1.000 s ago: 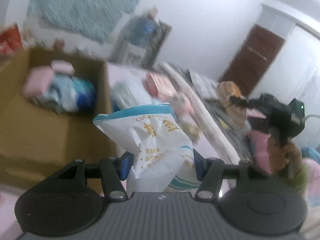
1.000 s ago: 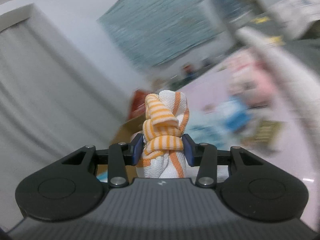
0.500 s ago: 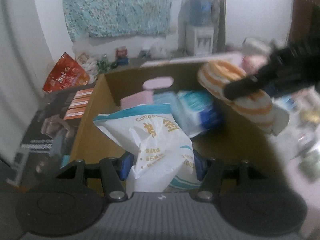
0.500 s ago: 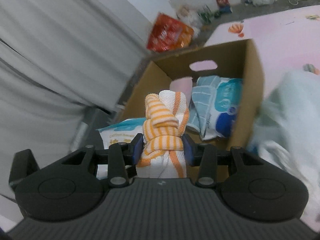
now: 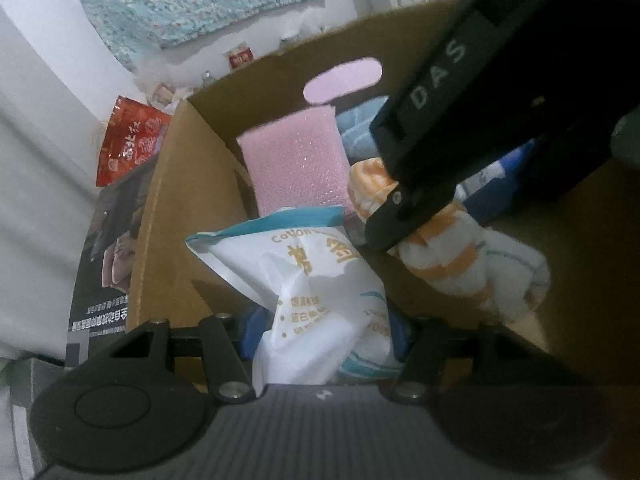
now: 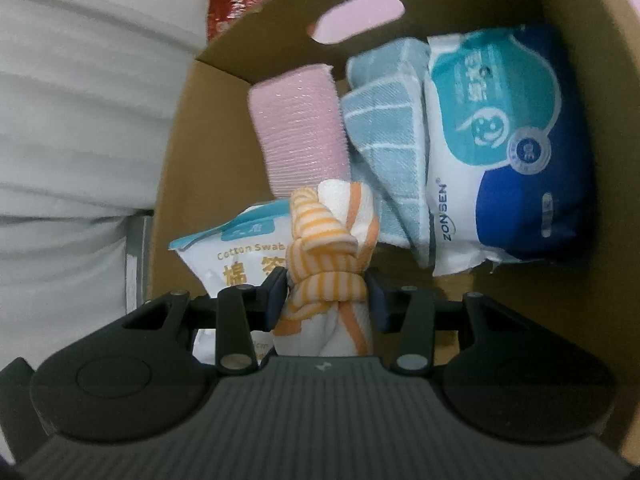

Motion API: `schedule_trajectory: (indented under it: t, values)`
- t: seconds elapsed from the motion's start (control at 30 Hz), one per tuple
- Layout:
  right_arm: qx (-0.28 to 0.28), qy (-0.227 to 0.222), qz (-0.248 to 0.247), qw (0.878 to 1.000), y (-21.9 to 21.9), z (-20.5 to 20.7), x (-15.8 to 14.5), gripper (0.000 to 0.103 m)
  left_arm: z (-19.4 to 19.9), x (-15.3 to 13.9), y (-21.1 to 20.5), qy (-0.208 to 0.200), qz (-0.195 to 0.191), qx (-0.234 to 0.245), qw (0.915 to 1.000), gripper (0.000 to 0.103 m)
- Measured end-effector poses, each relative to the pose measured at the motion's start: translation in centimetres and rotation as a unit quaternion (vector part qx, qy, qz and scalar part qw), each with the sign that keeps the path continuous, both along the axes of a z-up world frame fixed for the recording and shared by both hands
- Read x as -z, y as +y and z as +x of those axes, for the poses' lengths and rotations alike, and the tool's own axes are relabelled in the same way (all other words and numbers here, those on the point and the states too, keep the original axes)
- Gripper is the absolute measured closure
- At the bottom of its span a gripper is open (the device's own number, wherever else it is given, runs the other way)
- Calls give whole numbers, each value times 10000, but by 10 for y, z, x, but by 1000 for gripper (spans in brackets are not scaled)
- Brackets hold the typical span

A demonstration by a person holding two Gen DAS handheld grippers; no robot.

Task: Organize soft objects
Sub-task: 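Lower both items into the box and open both grippers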

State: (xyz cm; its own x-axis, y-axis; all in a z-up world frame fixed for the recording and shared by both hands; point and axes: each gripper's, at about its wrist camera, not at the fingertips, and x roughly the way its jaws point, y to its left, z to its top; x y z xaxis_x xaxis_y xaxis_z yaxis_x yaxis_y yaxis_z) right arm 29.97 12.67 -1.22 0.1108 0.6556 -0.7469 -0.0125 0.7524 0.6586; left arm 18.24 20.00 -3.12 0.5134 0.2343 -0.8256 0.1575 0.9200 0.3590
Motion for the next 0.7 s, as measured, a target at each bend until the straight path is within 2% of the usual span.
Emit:
schedule_trajectory:
  t: [0.2, 0.23, 0.3, 0.37, 0.7]
  values:
    - [107, 243, 74, 9996, 4, -1, 21, 57, 7, 4, 5, 198, 176, -65, 9996, 39]
    - [129, 288, 81, 9995, 3, -1, 24, 55, 8, 3, 7, 204, 159, -76, 9996, 34]
    - [146, 333, 95, 9993, 1, -3, 25, 48, 7, 1, 7, 190, 120, -58, 9997, 29]
    - [186, 322, 164, 9992, -2, -3, 23, 47, 5, -2, 6, 127, 147, -92, 9998, 20]
    - [322, 240, 638, 9972, -23, -4, 4, 44, -6, -27, -1, -144, 45, -74, 9999, 20]
